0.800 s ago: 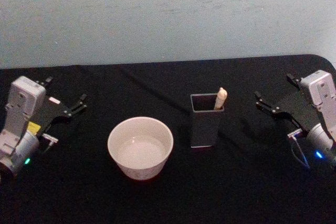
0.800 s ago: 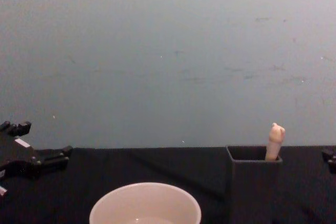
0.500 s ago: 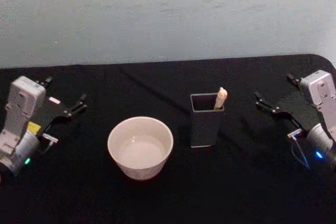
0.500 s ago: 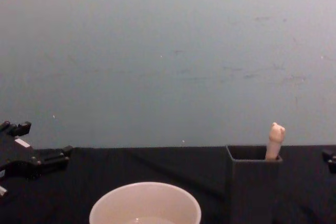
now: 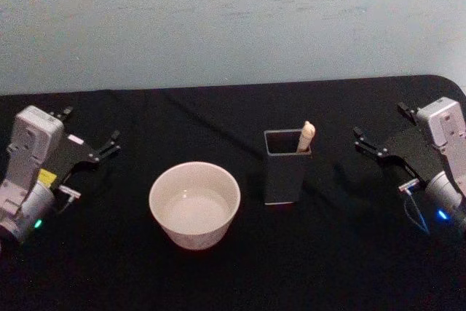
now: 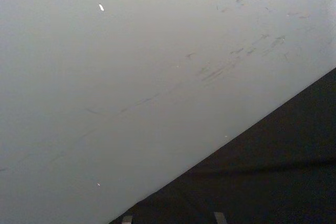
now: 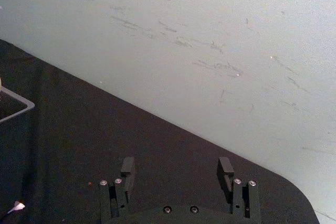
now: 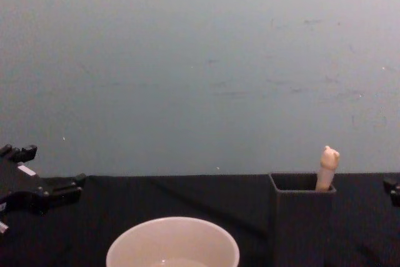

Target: Pick up the stirring spoon with one hand, stir inside the cup, then place it back in its original position.

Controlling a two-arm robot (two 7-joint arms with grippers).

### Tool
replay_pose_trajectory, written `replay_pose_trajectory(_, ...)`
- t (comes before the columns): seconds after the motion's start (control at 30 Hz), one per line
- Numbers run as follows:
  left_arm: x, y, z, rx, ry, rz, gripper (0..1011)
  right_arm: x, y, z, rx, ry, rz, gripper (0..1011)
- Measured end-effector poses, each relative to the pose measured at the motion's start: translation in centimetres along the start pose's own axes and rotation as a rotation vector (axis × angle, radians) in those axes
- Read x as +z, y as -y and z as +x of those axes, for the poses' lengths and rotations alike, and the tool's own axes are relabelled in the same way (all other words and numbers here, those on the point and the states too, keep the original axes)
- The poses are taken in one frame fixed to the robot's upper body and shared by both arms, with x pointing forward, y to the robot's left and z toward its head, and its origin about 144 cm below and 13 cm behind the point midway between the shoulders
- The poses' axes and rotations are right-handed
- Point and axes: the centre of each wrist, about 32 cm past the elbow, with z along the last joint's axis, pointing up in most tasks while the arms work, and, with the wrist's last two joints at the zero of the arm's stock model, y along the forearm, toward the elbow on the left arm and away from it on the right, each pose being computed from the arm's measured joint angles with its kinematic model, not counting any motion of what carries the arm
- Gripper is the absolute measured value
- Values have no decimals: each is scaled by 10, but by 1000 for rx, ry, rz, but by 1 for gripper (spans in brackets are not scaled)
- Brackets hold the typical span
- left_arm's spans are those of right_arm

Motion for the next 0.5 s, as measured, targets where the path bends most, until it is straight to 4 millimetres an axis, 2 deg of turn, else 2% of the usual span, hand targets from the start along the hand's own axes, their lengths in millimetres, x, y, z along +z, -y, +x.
replay_pose_trajectory(0.5, 0, 0, 0, 0, 0, 0, 1001, 0, 0, 0, 1, 0, 0, 1002)
